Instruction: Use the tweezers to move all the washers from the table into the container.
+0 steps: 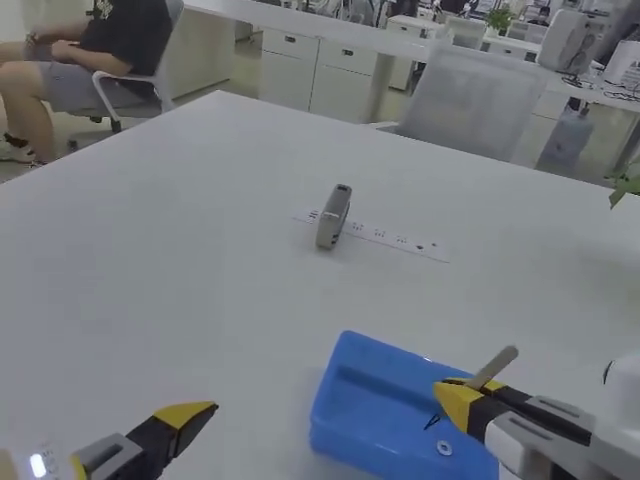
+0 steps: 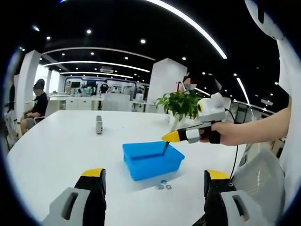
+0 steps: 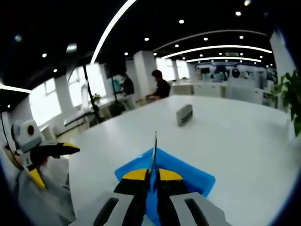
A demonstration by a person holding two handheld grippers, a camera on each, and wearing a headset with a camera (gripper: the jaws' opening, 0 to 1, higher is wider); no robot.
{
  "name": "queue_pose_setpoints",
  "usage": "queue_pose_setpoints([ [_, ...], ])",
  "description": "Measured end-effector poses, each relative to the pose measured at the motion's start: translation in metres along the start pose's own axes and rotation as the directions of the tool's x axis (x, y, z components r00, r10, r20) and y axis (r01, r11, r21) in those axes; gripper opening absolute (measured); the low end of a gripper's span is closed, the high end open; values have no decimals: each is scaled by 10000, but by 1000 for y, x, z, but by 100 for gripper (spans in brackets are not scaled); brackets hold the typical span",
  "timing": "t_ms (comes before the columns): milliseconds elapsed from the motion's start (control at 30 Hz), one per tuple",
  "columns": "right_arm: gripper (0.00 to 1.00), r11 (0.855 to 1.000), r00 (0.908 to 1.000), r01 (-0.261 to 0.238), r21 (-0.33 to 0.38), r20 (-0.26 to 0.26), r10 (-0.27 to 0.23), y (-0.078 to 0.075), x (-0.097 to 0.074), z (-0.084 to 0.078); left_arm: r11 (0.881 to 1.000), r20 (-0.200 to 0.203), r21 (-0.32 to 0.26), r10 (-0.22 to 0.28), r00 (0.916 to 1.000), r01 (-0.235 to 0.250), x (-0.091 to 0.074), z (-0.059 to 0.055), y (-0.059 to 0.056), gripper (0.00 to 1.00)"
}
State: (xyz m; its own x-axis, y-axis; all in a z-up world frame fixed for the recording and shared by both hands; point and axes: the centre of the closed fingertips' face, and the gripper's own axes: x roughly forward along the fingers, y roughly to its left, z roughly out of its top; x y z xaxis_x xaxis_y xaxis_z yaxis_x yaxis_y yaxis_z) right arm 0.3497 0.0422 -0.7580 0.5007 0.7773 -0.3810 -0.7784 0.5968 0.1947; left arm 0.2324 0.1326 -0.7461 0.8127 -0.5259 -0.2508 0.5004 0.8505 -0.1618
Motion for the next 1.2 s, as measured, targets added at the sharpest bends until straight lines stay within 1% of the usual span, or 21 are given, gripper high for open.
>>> queue_pose_setpoints([
  [33,3,9997,9998,-223,34,10,223,8,0,0,10000,12,-7,4,10000,-4,0,0,0,87],
  [100,3,9988,9988,-492,16,-1,492,19,-1,-1,10000,33,-8,9,10000,-9,0,0,0,87],
  [167,3,9964,9963,-853,4,-47,853,31,0,-4,10000,16,11,10,10000,-10,0,0,0,87],
  [267,3,9941,9939,-1078,141,-218,1081,40,1,-12,10000,-51,31,19,10000,-19,0,-1,0,87],
  [367,3,9917,9911,-1247,316,-423,1259,47,2,-26,10000,-53,43,46,10000,-46,0,-1,1,87],
  [433,3,9910,9901,-1283,393,-531,1303,49,3,-32,10000,-83,37,35,10000,-35,0,-2,1,87],
  [600,3,9897,9855,-1337,515,-980,1382,51,3,-51,9999,-175,134,-43,9998,45,1,-3,0,86],
  [767,3,9899,9825,-1284,595,-1284,1352,52,4,-64,9998,-206,176,-86,9998,90,1,-4,-1,86],
  [1000,3,9902,9789,-1268,585,-1538,1344,52,6,-73,9997,-277,243,-98,9996,105,1,-5,-1,86],
  [1200,4,9917,9784,-1201,468,-1636,1262,51,6,-77,9996,-315,268,-96,9995,104,1,-6,-1,86],
])
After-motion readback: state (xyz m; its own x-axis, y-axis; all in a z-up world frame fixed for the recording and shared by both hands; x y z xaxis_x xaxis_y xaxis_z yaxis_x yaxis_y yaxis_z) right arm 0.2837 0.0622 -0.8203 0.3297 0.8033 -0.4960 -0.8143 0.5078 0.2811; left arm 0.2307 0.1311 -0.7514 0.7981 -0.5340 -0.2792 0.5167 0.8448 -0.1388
